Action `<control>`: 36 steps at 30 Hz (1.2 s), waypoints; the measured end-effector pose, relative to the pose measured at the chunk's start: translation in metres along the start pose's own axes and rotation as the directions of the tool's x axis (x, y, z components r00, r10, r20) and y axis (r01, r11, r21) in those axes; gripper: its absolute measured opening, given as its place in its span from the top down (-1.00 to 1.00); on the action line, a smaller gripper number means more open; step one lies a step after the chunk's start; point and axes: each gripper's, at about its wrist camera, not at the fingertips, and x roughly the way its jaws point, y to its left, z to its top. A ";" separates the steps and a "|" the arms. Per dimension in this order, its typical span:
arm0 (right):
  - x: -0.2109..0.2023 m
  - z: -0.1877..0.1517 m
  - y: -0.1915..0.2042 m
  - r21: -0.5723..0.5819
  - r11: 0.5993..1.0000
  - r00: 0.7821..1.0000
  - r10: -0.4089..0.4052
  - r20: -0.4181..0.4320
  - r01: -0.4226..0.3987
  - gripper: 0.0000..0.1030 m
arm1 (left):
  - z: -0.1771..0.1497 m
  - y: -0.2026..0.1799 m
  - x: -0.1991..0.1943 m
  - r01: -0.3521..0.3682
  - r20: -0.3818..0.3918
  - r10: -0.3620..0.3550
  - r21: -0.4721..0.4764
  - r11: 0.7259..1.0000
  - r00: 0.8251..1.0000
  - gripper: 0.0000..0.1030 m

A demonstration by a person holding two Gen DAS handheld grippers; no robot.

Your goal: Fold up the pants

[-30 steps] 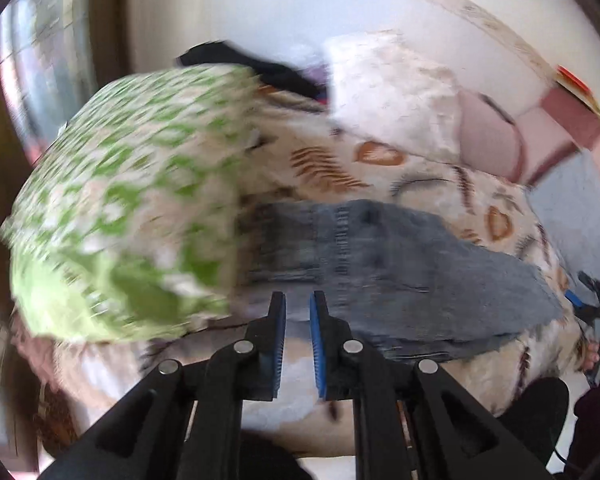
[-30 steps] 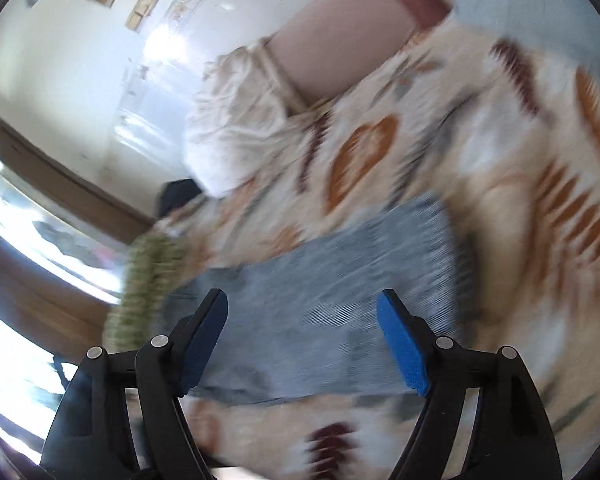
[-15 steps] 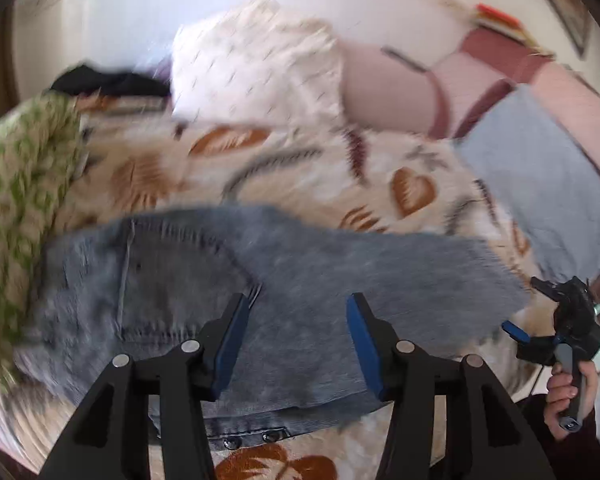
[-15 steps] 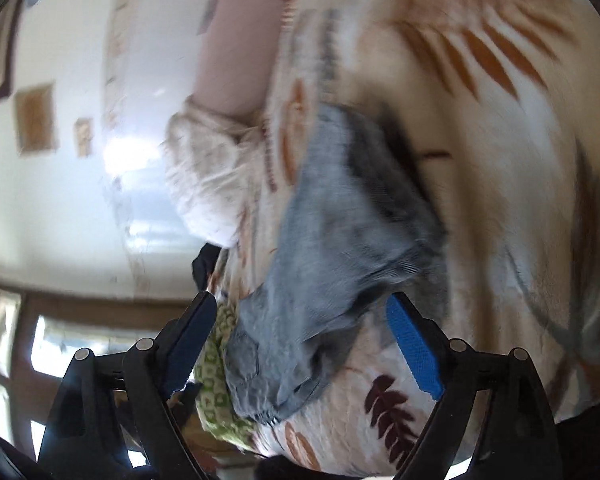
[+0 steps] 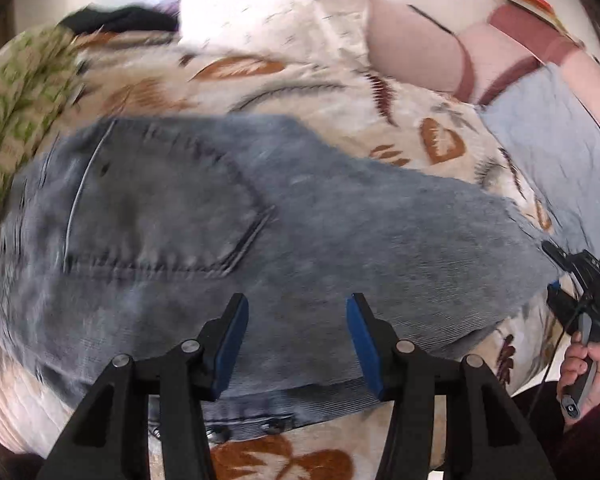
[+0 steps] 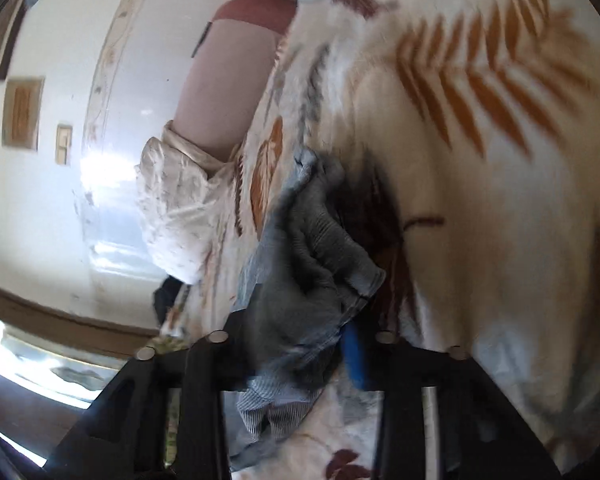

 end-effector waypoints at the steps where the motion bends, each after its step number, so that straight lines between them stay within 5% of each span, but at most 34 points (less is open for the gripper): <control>1: -0.006 0.002 0.005 -0.028 1.000 1.000 -0.013 0.022 0.014 0.51 | 0.005 -0.008 -0.003 0.001 0.009 -0.002 0.025 1.000 1.000 -0.05; 4: -0.012 0.002 0.007 -0.112 0.992 0.997 -0.059 0.044 0.064 0.52 | 0.024 -0.026 -0.003 0.042 0.012 -0.043 0.056 0.998 0.999 -0.05; 8: -0.002 -0.004 -0.008 -0.179 0.957 0.973 -0.227 0.034 0.229 0.59 | 0.043 -0.062 0.006 0.083 -0.003 -0.083 0.134 0.988 0.997 -0.05; 11: 0.001 0.002 -0.030 -0.130 0.972 0.979 -0.203 -0.034 0.197 0.57 | 0.052 -0.088 0.025 0.086 -0.033 -0.081 0.180 0.980 0.996 -0.13; 15: -0.011 -0.002 -0.007 -0.246 0.927 0.957 -0.291 0.011 0.285 0.10 | 0.044 -0.102 0.052 0.091 -0.092 -0.076 0.170 0.981 0.993 -0.13; 17: -0.029 0.001 0.011 -0.275 0.900 0.941 -0.317 0.116 0.337 -0.35 | 0.034 -0.101 0.064 0.078 -0.124 -0.059 0.156 0.985 0.990 -0.13; 21: -0.044 0.001 0.042 -0.347 0.913 0.973 -0.166 0.160 0.213 -0.53 | 0.018 -0.094 0.081 0.028 -0.152 -0.006 0.145 0.989 0.988 -0.13; 25: -0.005 -0.017 0.072 -0.487 0.843 0.970 -0.238 0.044 0.229 -0.53 | 0.006 -0.094 0.082 -0.004 -0.078 0.018 0.180 0.984 0.997 -0.15; 28: 0.032 -0.038 0.073 -0.589 0.748 0.923 -0.384 -0.008 0.306 -0.52 | -0.002 -0.099 0.081 -0.047 -0.023 0.054 0.224 0.974 0.998 -0.19; 30: 0.056 -0.053 0.067 -0.660 0.649 0.864 -0.503 0.000 0.377 -0.50 | -0.001 -0.094 0.079 -0.029 -0.025 0.035 0.195 0.980 0.999 -0.18; 33: 0.064 -0.071 0.066 -0.761 0.501 0.818 -0.571 0.069 0.413 -0.52 | 0.001 -0.081 0.065 -0.039 -0.019 0.042 0.159 0.986 0.999 -0.18; 36: 0.065 -0.076 0.071 -0.777 0.459 0.807 -0.582 0.103 0.431 -0.53 | -0.003 -0.054 0.033 -0.107 0.042 0.102 0.141 0.984 0.994 -0.19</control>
